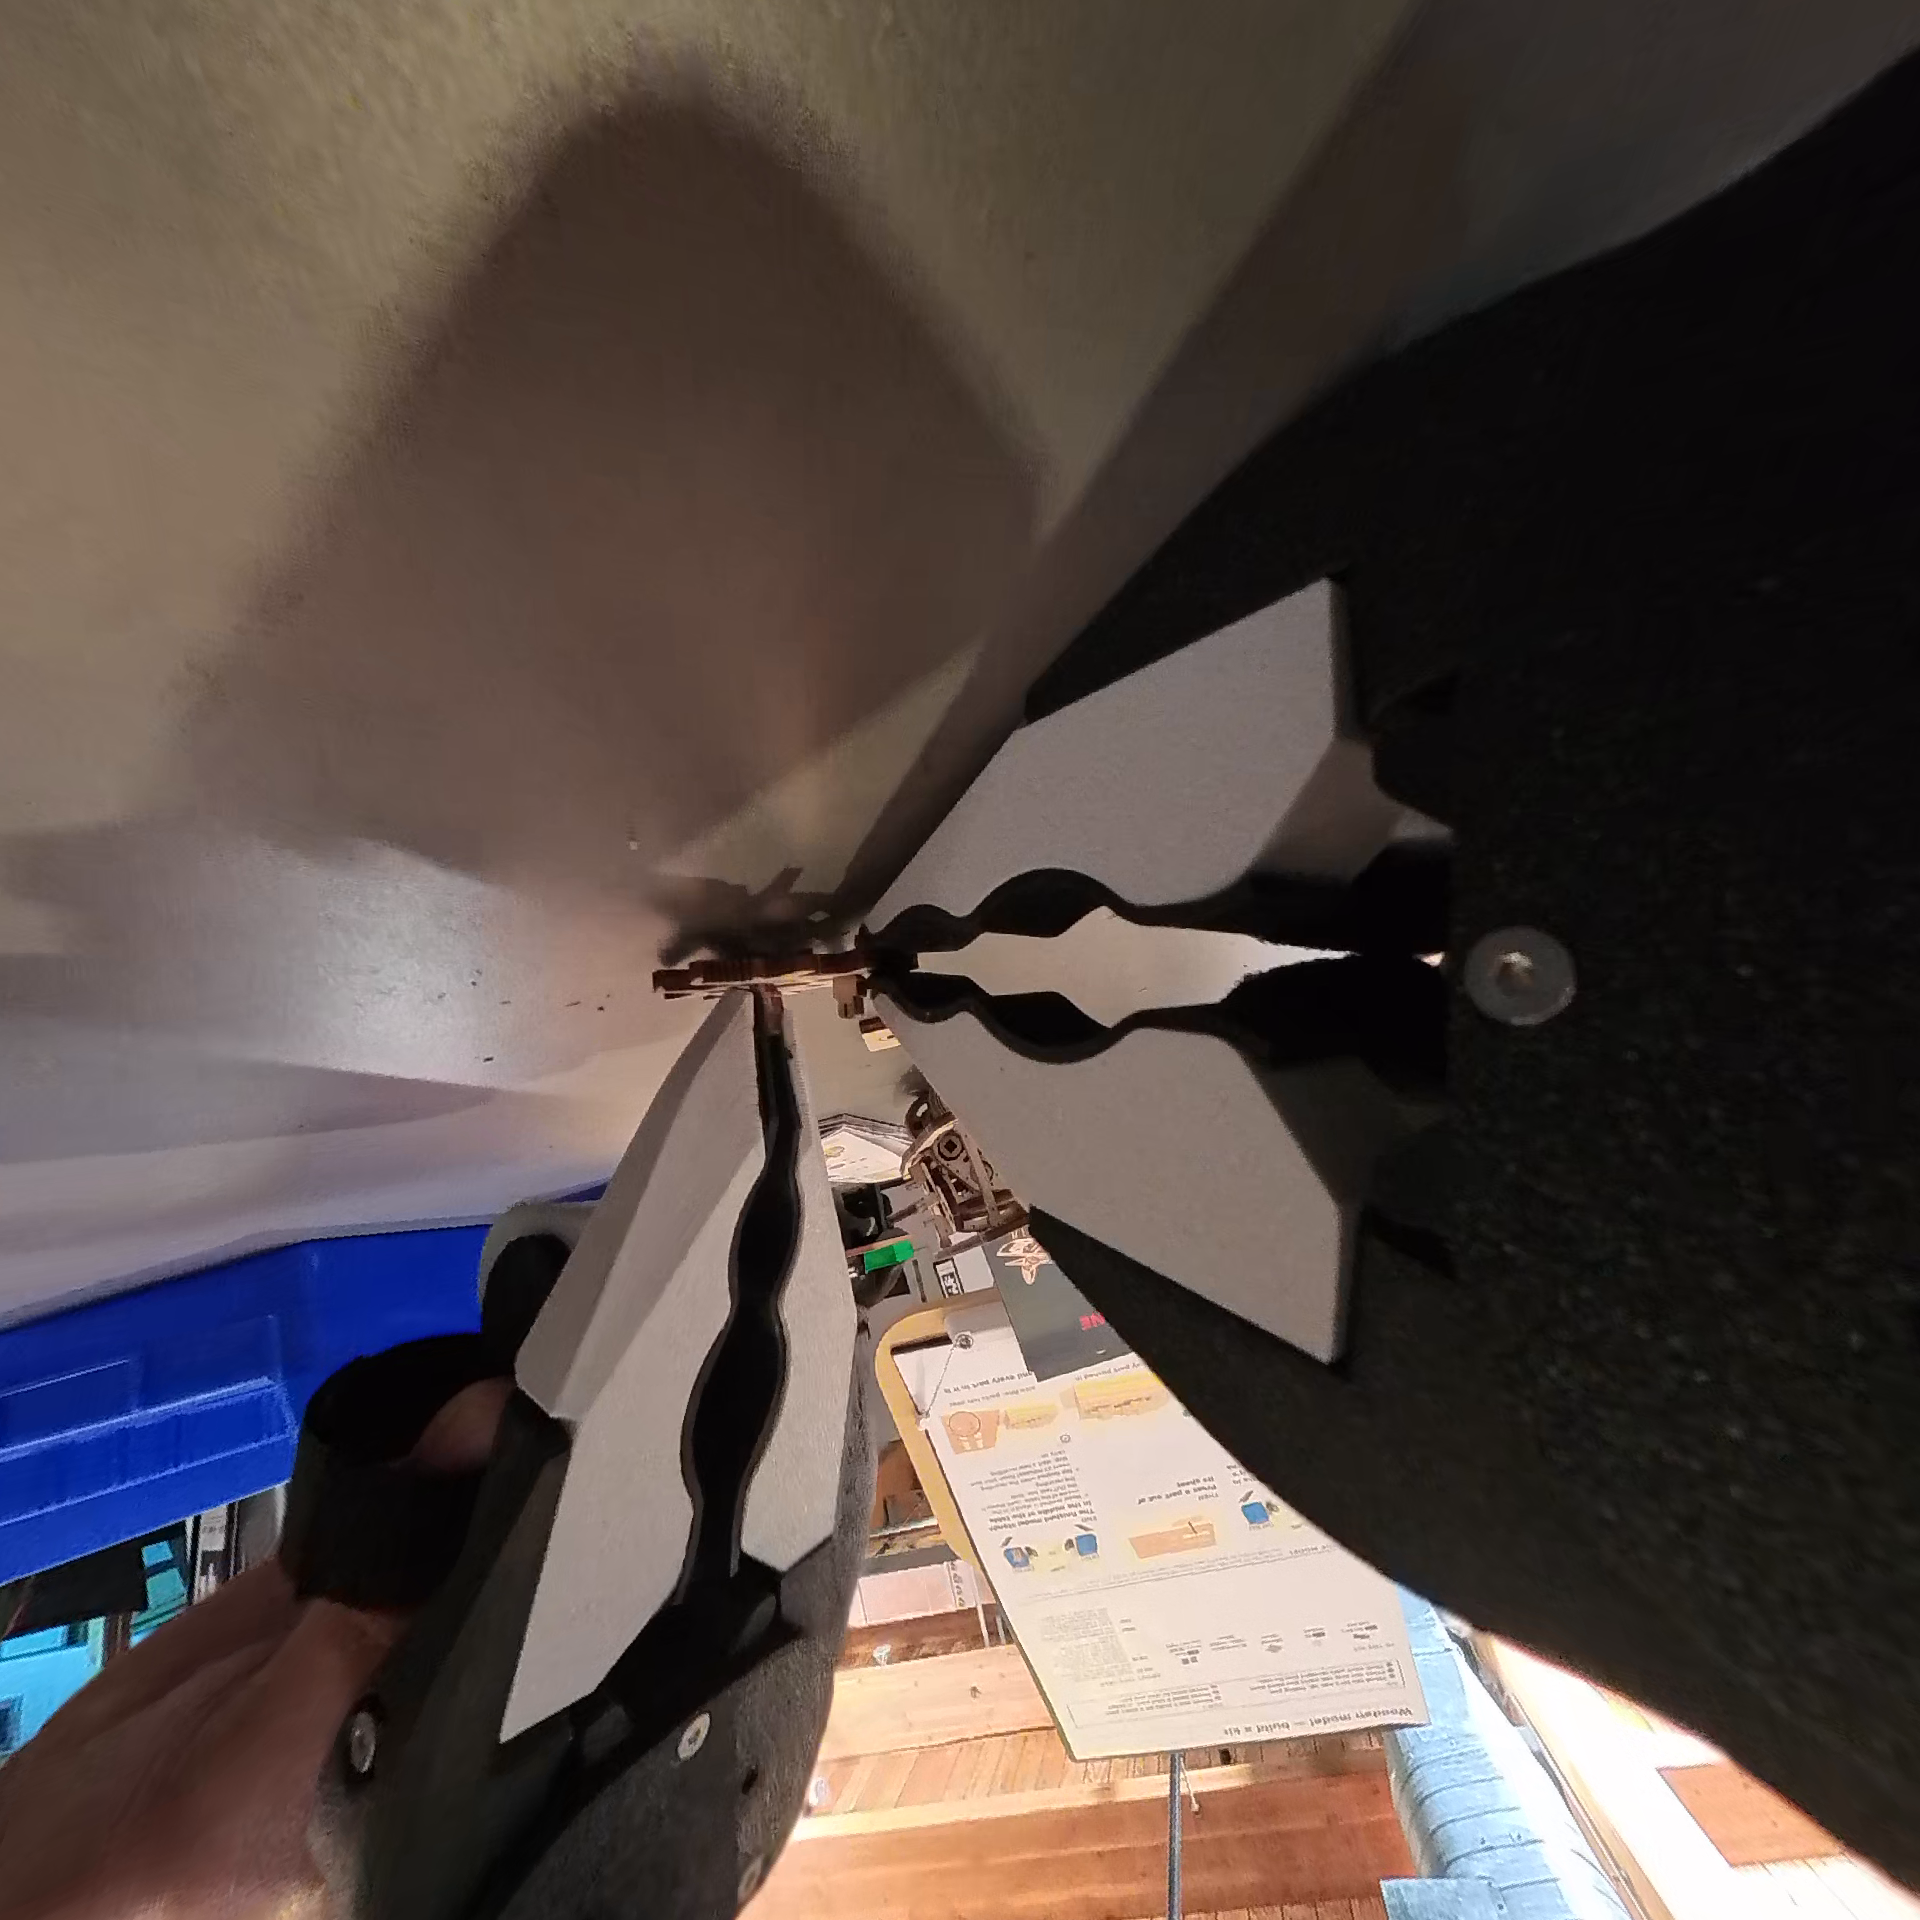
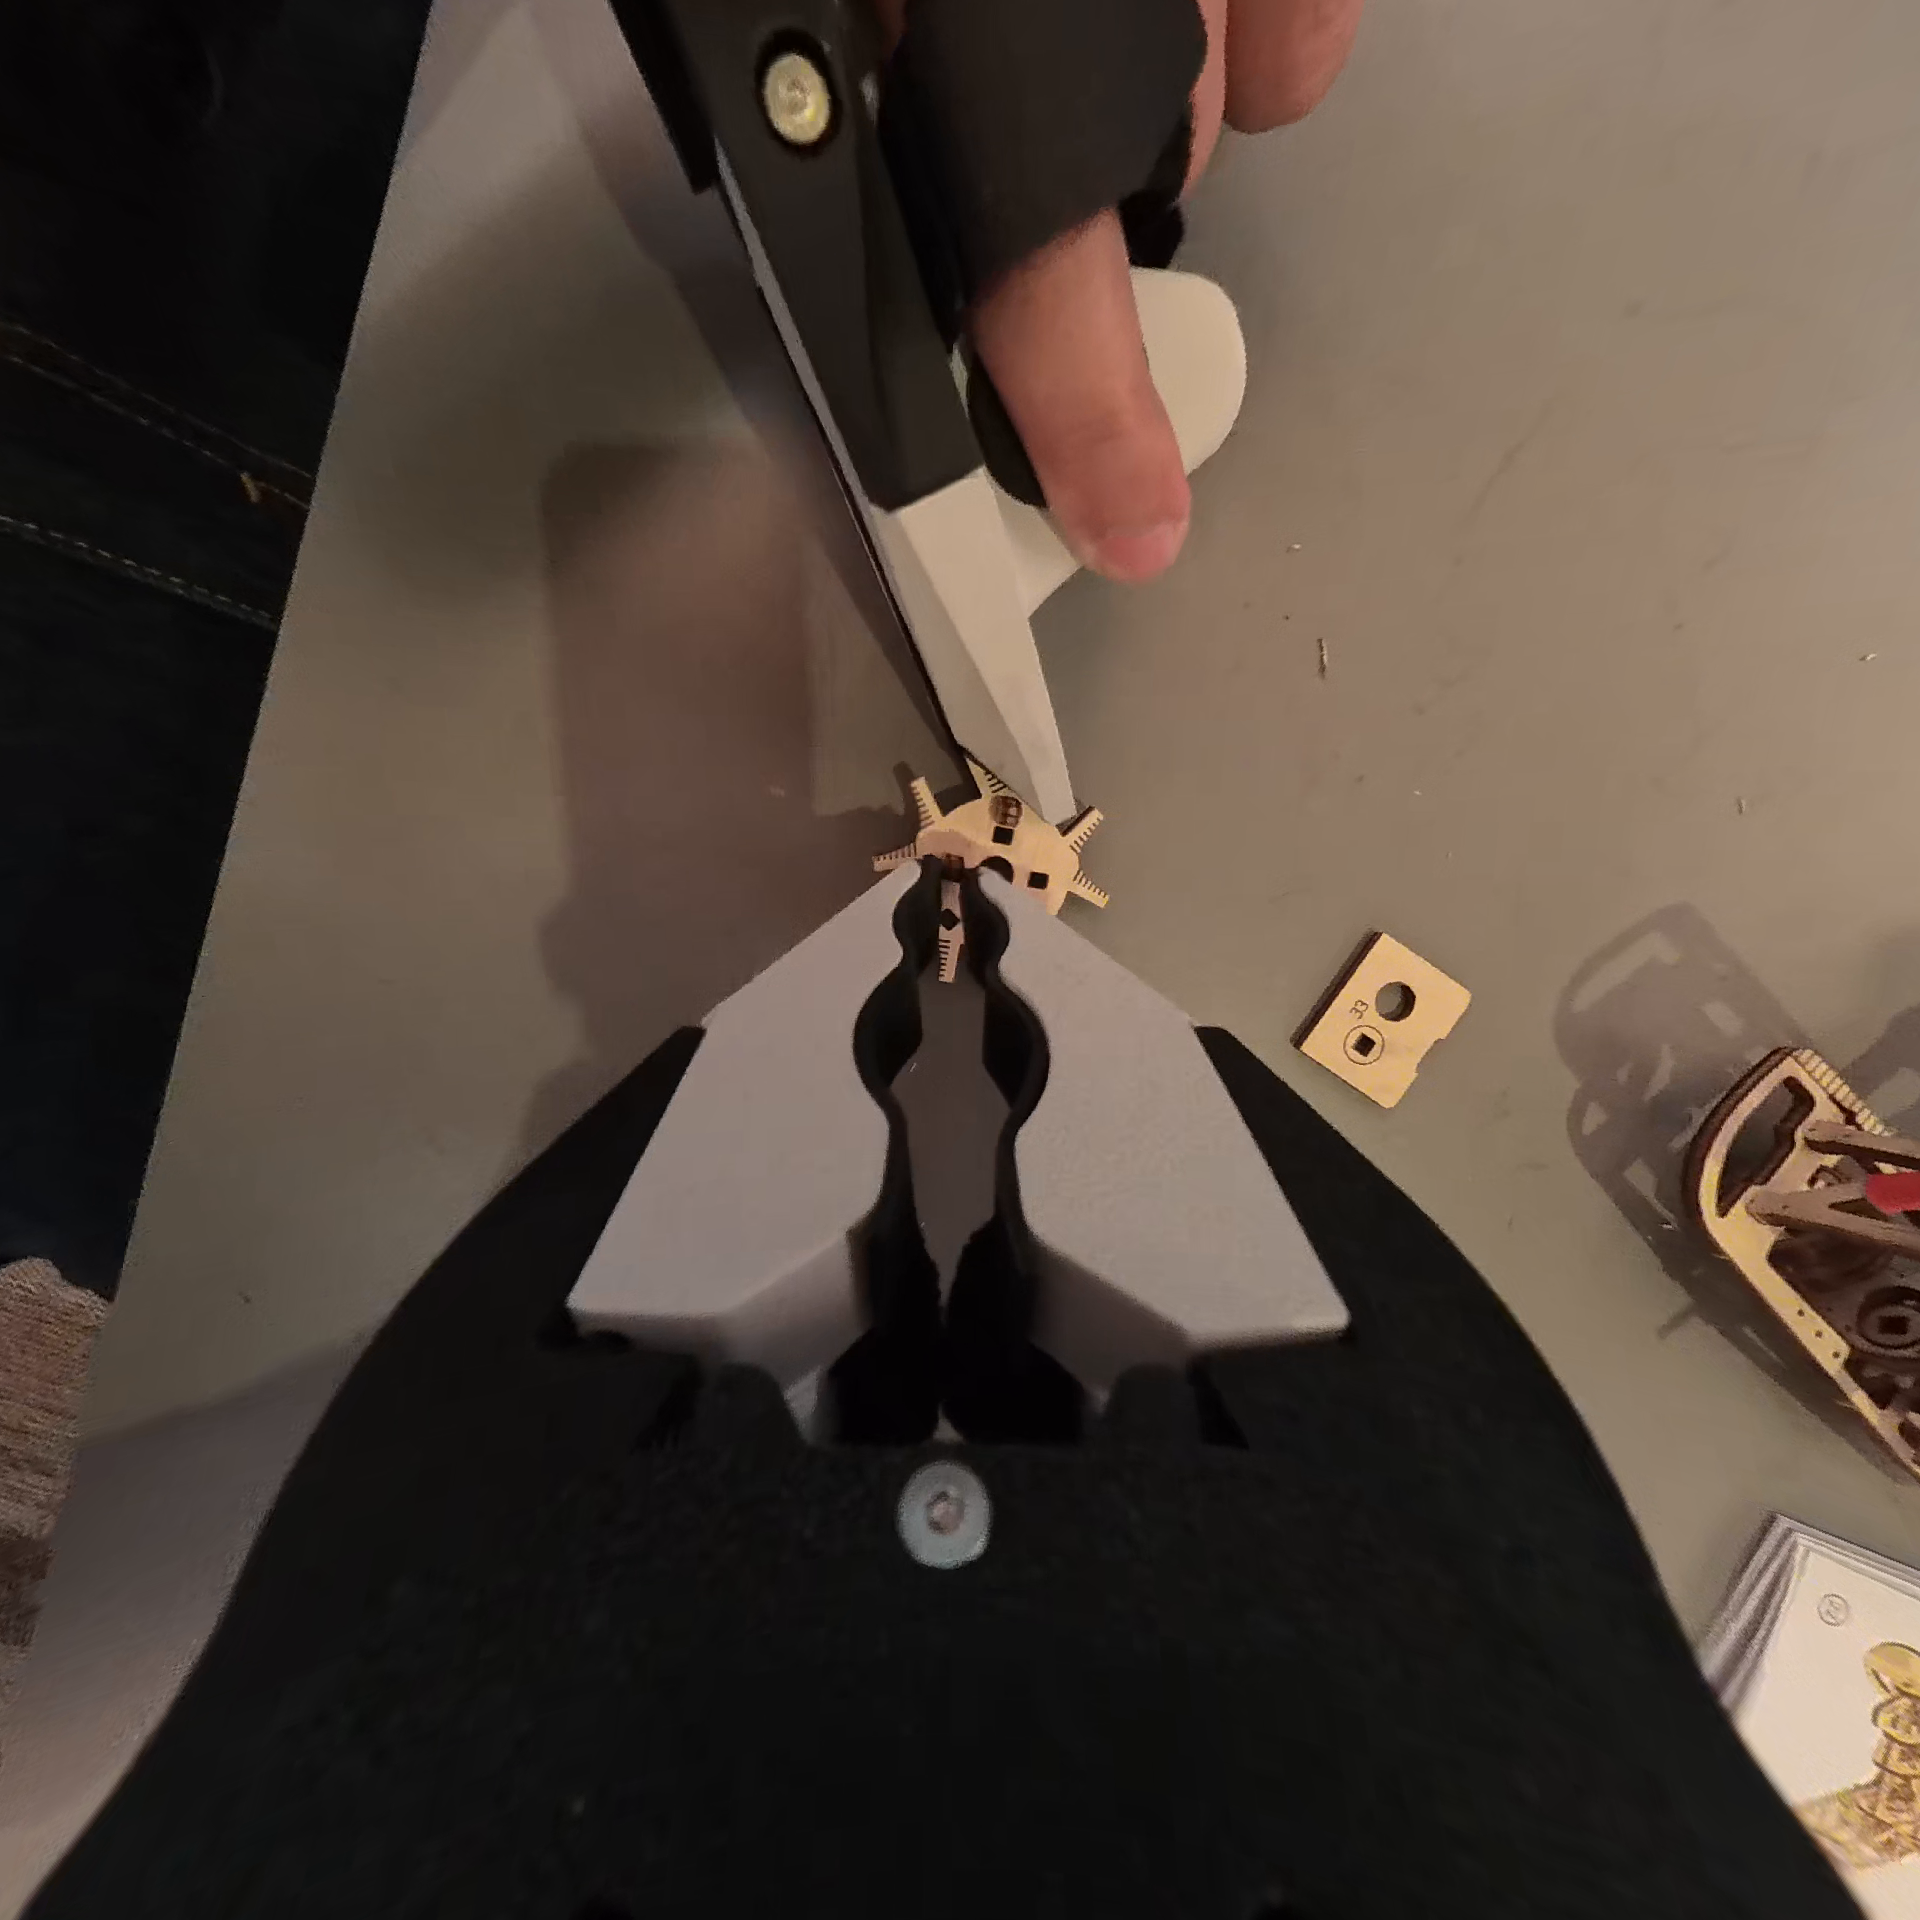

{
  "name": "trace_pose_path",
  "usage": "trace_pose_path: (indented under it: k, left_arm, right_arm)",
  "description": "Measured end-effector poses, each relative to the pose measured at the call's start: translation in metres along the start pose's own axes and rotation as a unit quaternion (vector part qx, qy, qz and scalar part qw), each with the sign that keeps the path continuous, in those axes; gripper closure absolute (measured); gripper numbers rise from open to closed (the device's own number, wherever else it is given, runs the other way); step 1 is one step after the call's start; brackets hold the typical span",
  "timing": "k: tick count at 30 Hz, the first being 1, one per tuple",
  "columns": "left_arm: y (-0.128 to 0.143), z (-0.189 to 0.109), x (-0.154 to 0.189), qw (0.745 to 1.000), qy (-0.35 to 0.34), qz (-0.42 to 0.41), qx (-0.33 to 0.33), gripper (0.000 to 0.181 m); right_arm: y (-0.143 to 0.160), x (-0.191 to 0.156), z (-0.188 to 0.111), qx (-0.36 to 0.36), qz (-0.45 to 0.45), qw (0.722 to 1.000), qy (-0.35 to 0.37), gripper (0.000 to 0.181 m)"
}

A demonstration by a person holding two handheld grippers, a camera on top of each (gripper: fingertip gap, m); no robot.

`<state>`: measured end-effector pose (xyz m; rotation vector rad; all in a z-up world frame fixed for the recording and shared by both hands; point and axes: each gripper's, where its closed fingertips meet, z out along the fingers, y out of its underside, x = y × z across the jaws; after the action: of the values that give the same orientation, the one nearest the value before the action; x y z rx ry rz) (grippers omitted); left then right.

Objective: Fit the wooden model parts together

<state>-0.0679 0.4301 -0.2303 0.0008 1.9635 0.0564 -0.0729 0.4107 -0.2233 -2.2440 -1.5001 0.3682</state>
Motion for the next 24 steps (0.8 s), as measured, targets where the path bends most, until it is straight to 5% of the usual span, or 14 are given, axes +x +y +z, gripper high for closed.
trace_pose_path:
  k: [6,24]
  left_arm:
    - [-0.0006,-0.0004,-0.0001,1.0,0.0,0.013,-0.003,0.18]
    - [-0.0016,-0.0005,0.0,1.0,-0.001,0.01,-0.004,0.18]
  right_arm:
    - [0.0025,-0.0011,0.0014,-0.056,-0.034,0.997,0.047,0.18]
    - [-0.0031,-0.0013,-0.0017,-0.011,0.005,1.0,0.022,0.179]
